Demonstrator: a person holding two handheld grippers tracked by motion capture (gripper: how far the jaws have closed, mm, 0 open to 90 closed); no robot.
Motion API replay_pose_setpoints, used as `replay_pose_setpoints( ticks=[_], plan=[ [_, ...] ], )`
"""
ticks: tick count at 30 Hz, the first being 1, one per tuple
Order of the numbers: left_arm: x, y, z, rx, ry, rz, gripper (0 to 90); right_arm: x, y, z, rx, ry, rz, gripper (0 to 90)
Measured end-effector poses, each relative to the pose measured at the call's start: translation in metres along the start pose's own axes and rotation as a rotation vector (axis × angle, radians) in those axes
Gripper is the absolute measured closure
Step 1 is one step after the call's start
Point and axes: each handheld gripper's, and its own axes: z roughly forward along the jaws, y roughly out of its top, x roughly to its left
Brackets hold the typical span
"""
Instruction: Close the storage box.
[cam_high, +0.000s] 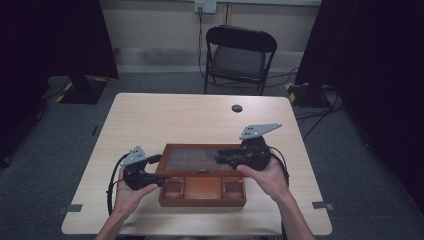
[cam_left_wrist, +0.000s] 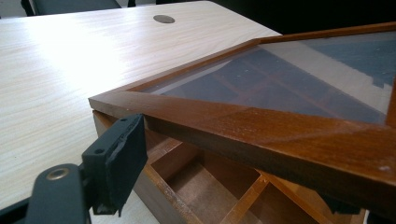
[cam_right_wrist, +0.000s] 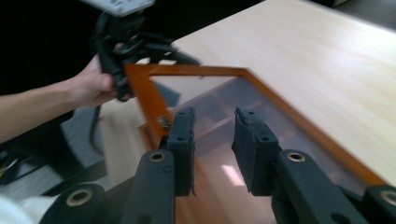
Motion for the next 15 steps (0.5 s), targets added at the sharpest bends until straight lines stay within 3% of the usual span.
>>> replay_pose_setpoints(
  ticks=[6,11,15],
  plan=[
    [0.000,0.000,0.000,0.000,0.000,0.000,19.0,0.007,0.007,0.021,0.060,0.106,-0.014,73.8],
    [0.000,0.000,0.000,0.004,0.000,0.004,19.1,0.004,0.011,0.035,0.140,0.175,-0.032,77.3],
    [0.000,-0.001,0.001,-0.009,-0.004,0.005,19.4,0.003,0.011,0.044,0.177,0.180,-0.045,79.0]
  ],
)
